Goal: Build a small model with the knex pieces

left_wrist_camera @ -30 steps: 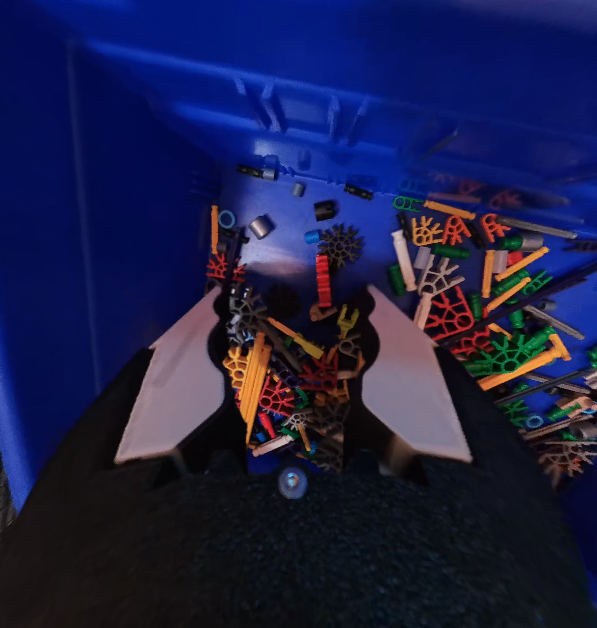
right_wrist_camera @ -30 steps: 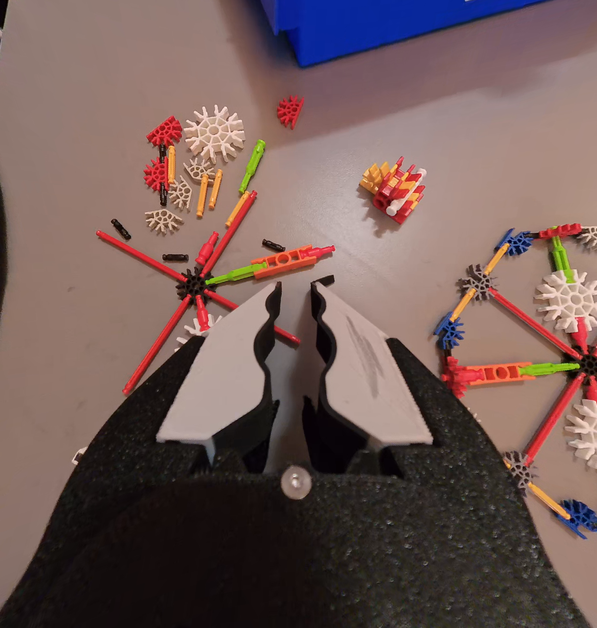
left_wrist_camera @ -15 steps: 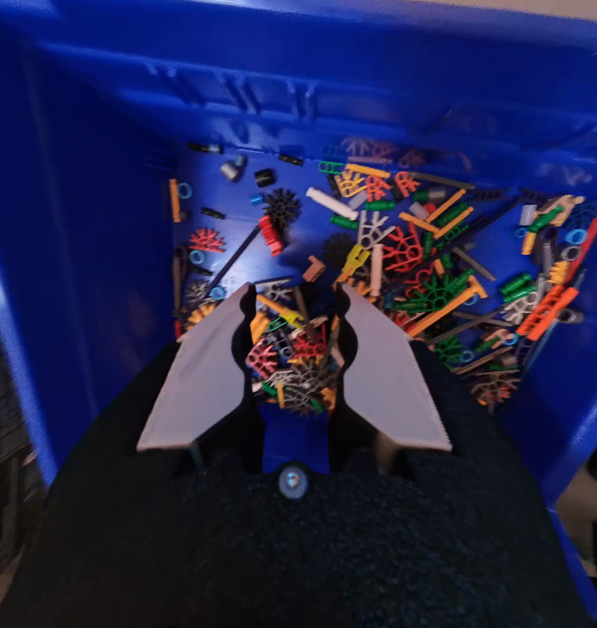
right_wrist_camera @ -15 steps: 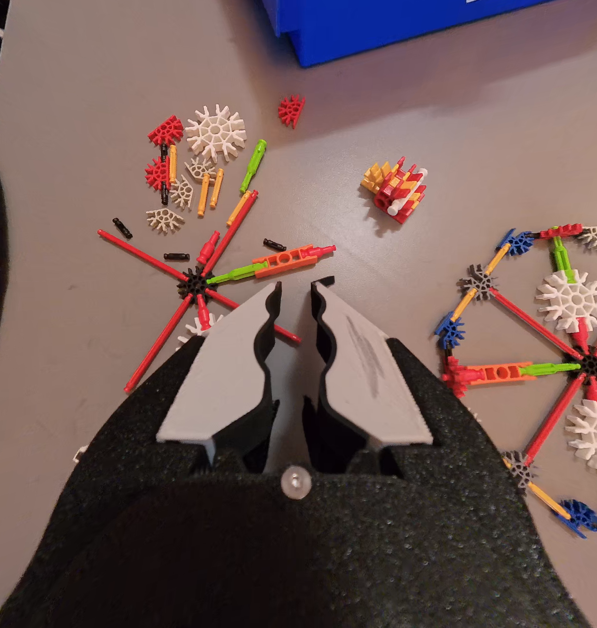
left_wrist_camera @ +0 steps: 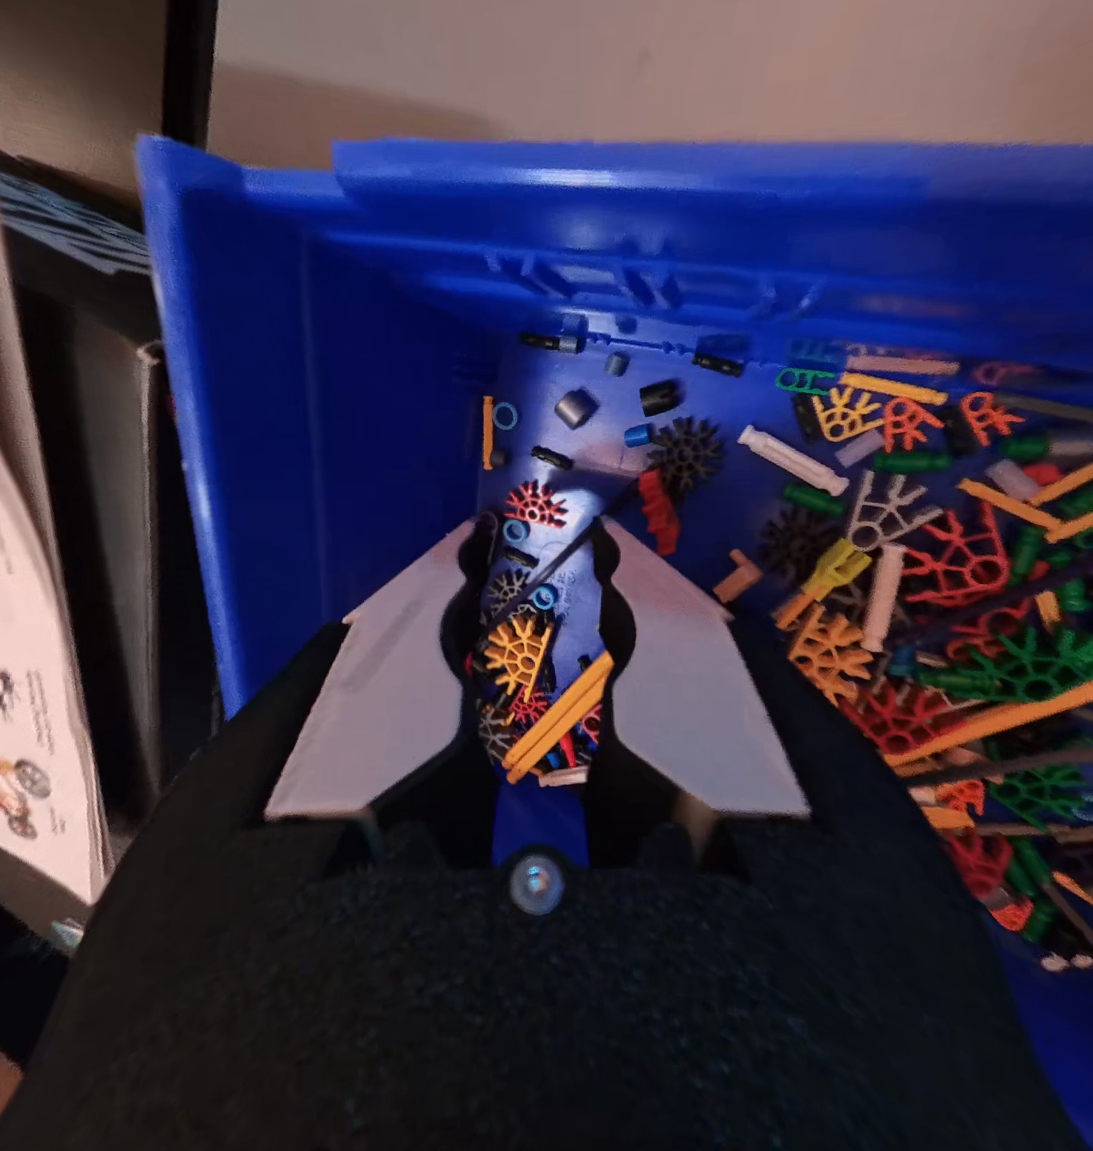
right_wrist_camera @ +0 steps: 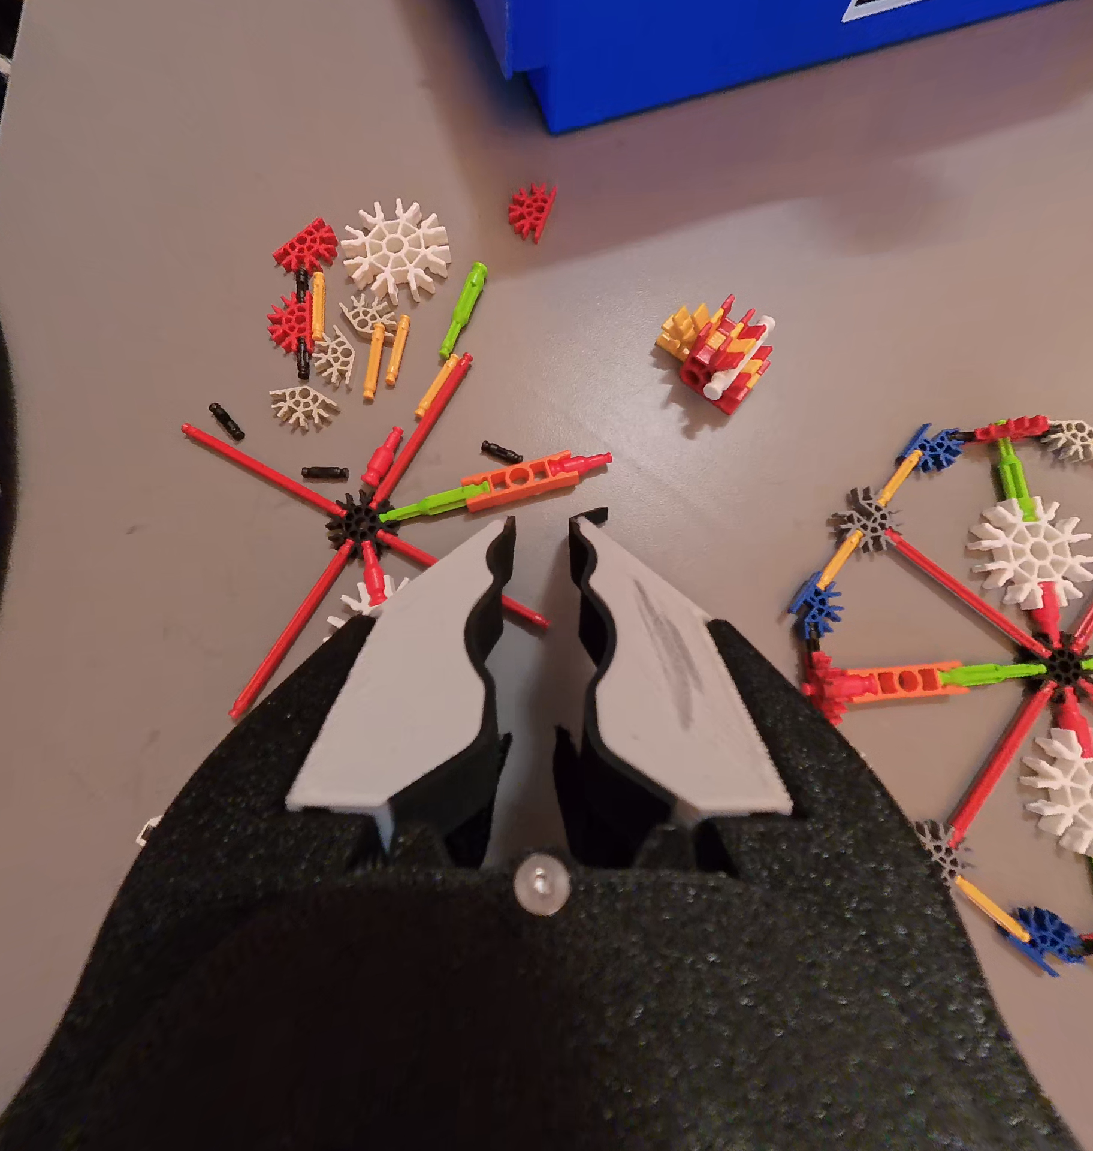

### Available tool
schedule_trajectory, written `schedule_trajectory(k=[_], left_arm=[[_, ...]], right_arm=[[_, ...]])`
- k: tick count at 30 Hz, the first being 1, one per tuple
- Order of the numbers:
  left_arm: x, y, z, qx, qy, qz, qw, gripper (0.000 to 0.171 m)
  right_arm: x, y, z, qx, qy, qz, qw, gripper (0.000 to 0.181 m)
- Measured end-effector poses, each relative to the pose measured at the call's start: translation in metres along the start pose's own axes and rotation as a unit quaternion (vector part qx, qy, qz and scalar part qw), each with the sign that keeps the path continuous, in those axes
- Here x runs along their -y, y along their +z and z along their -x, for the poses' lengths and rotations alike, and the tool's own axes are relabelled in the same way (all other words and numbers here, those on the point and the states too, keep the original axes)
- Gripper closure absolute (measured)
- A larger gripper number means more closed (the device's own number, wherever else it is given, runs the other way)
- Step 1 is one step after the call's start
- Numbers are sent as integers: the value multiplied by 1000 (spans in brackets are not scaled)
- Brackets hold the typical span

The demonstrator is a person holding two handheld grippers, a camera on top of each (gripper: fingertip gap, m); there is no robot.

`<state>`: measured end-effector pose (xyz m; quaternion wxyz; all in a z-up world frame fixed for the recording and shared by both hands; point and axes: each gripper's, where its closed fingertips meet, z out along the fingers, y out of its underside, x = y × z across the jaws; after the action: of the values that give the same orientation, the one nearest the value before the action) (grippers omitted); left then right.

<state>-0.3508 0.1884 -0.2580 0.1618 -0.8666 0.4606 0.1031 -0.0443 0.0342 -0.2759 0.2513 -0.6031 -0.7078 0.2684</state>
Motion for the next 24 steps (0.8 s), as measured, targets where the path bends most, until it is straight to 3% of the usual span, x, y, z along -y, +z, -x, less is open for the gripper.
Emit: schedule_trajectory(k=[3,10,14,18,24], left_arm=[[-3,12,-1,-9,-7,11,1000,131],[0,21,-10,-65,-45,-14,997,132],[7,20,-8,-68,-45,-38,996,141],[19,14,1,-65,-92,-67,991,152],[11,25,-1,-69,-119,-36,990,162]], right_arm=[[0,-1,0,-1,-1,0,1000,165],[0,1,1,2,-1,2,1000,165],[0,0,1,1,0,1,1000,165],[0,0,0,1,0,1,1000,165],[1,-1,0,0,-1,-1,1000,165]])
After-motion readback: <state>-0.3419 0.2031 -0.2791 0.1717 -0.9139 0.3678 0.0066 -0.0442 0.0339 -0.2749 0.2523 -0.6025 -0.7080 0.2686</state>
